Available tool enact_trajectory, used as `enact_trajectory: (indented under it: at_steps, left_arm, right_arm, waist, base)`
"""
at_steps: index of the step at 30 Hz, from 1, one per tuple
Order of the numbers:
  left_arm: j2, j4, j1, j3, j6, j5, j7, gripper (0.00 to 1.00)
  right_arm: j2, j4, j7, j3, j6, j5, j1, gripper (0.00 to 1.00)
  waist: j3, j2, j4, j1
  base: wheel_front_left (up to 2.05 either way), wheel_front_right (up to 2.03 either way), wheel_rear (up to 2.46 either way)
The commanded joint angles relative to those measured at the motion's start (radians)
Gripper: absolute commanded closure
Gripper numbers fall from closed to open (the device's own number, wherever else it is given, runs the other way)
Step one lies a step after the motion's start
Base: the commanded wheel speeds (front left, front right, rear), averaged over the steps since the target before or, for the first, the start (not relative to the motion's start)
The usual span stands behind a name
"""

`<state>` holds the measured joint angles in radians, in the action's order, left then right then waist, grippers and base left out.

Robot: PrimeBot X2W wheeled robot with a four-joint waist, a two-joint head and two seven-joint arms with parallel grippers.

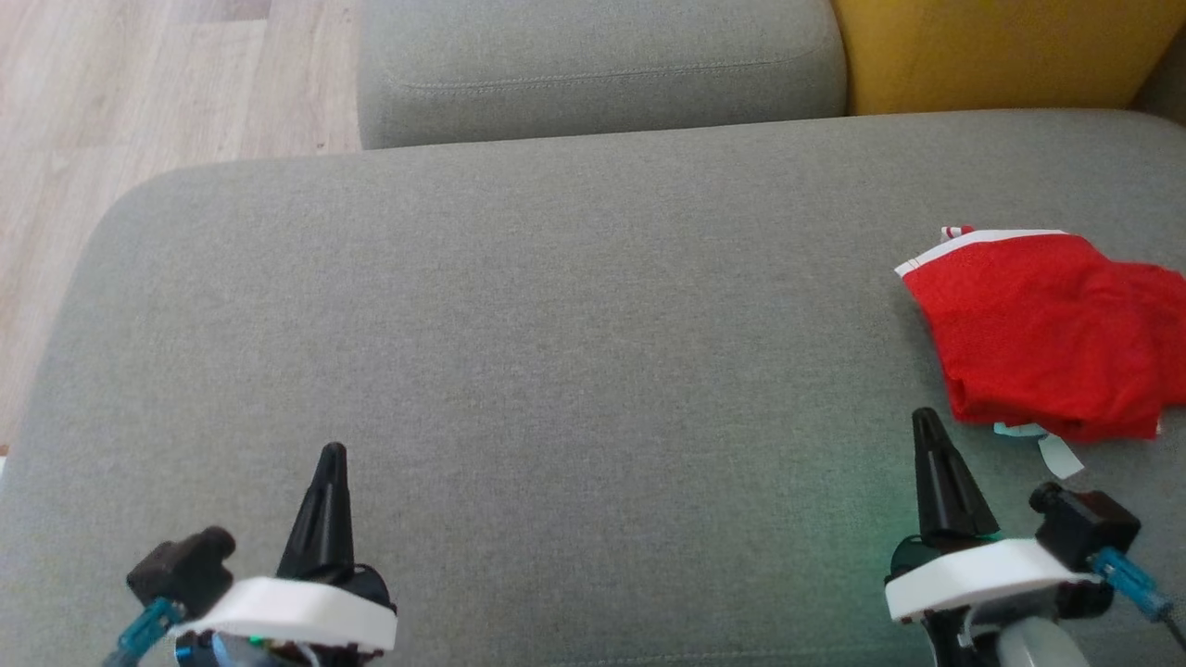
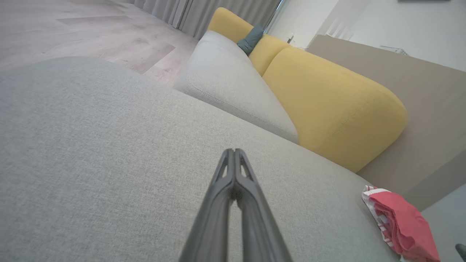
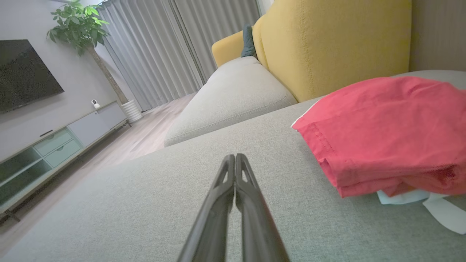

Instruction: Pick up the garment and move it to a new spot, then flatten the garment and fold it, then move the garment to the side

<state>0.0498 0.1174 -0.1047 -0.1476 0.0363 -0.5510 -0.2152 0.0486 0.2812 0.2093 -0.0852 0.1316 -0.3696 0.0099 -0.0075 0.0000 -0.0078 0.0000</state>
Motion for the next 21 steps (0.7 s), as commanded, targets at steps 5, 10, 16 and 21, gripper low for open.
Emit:
enact_trajectory:
  at_steps: [5,10,16,21]
  left_arm:
    - [0.013,-0.021,0.062,0.024,0.01,-0.067,0.014,1.0]
    - [0.015,-0.012,0.069,0.032,0.014,-0.119,0.026,1.0]
    - [0.018,-0.005,0.078,0.041,0.019,-0.182,0.041,1.0]
    - [0.019,0.0,0.084,0.048,0.023,-0.223,0.051,1.0]
  right_arm:
    - [0.014,-0.035,-0.013,0.011,0.0,-0.079,-0.053,1.0]
    - [0.017,-0.035,-0.025,0.016,0.0,-0.14,-0.056,1.0]
    - [0.019,-0.036,-0.04,0.023,0.0,-0.212,-0.059,1.0]
    - [0.02,-0.036,-0.05,0.028,0.0,-0.26,-0.062,1.0]
  waist:
    - [0.001,0.0,0.0,0.0]
    - [0.001,0.0,0.001,0.0]
    - [0.002,0.0,0.001,0.0]
    - [0.002,0.0,0.002,0.0]
  base:
    - [0.0,0.0,0.0]
    - [0.0,0.0,0.0]
    - [0.0,0.0,0.0]
    - [0.0,0.0,0.0]
